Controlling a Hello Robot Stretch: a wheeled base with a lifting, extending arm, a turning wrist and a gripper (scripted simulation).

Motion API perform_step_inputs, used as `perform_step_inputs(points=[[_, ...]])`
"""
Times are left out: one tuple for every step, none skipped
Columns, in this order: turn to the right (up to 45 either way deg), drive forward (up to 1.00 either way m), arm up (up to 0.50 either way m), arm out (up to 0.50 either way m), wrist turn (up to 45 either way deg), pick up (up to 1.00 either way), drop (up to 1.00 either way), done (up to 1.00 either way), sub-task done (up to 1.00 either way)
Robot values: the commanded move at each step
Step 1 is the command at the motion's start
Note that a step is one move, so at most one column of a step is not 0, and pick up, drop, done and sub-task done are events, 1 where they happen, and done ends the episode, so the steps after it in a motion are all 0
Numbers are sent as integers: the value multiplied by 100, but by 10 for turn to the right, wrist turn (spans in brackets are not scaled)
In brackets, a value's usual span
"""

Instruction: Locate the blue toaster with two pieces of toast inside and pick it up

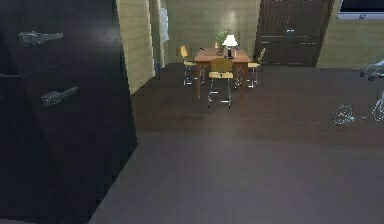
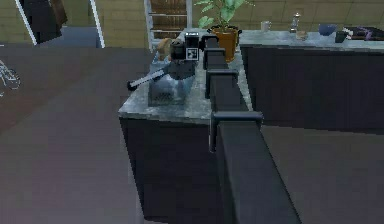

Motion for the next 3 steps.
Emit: perform_step_inputs(points=[[0,0,0,0,420,0,0,0,0],[0,0,0,0,0,100,0,0,0],[0,0,0,0,0,0,0,100,0]])
